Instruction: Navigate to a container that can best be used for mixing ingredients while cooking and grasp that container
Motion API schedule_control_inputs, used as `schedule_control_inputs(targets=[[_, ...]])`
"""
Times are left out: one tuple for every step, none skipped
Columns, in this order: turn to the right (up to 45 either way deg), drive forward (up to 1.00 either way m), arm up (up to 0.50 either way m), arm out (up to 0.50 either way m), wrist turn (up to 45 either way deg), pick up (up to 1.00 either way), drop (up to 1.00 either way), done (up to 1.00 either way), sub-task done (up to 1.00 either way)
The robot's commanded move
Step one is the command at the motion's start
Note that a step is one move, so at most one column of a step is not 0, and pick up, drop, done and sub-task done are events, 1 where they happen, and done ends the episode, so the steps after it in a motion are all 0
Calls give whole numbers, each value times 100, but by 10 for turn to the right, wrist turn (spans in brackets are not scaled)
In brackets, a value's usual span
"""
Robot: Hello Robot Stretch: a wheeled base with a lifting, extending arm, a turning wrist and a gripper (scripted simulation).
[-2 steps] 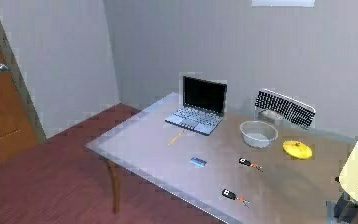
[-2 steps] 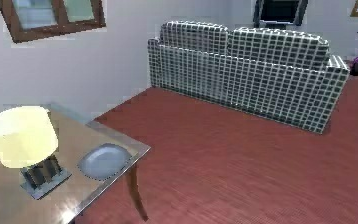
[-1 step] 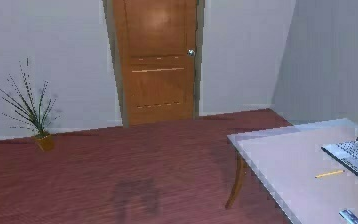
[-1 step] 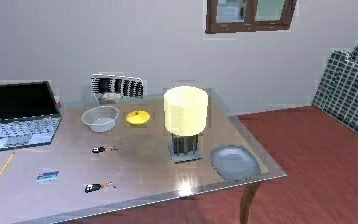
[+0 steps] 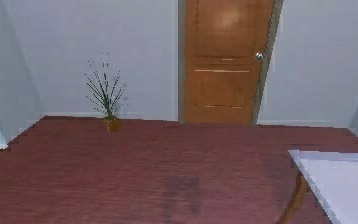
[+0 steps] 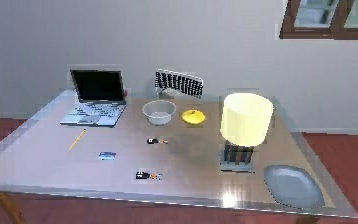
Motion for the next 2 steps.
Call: schedule_control_inputs(targets=[[390,0,0,0,0,0,0,0,0],[0,60,0,0,0,0,0,0,0]])
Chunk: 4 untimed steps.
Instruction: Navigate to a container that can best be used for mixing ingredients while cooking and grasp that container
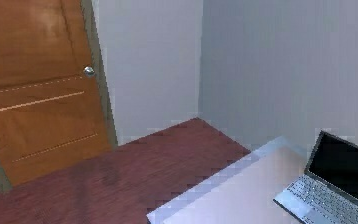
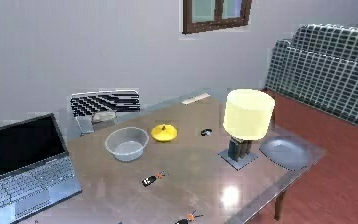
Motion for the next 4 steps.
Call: schedule_control_inputs(targets=[[-120,0,0,0,0,0,0,0,0],[0,0,50,0,0,0,0,0,0],[0,0,34,0,0,0,0,0,0],[0,0,0,44,0,0,0,0,0]])
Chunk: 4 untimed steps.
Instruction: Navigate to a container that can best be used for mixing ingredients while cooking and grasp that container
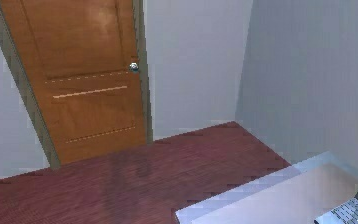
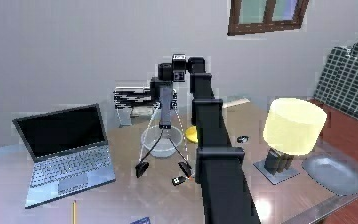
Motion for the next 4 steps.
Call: schedule_control_inputs(targets=[[0,0,0,0,450,0,0,0,0],[0,0,0,0,450,0,0,0,0],[0,0,0,0,450,0,0,0,0],[0,0,0,0,270,0,0,0,0]])
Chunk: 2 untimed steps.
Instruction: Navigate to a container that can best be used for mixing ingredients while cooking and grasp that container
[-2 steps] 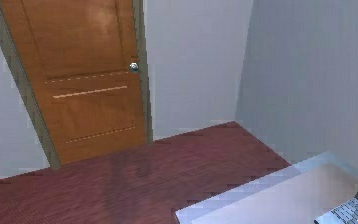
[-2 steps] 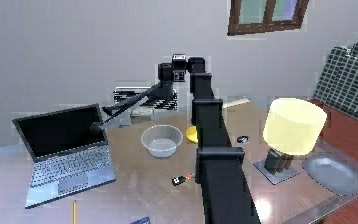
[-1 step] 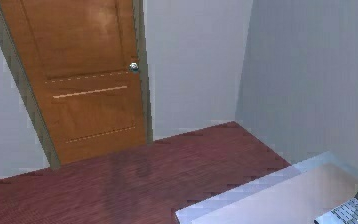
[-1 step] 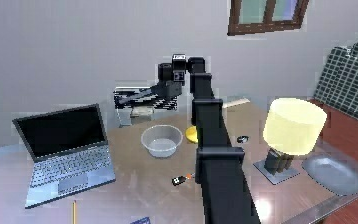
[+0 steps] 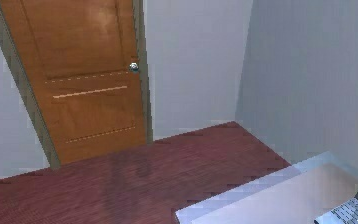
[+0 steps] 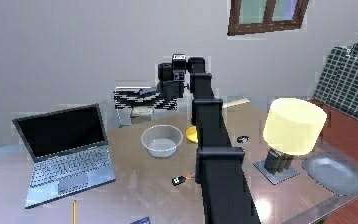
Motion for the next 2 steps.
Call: schedule_control_inputs(targets=[[0,0,-30,0,0,0,0,0,0],[0,0,0,0,0,100,0,0,0]])
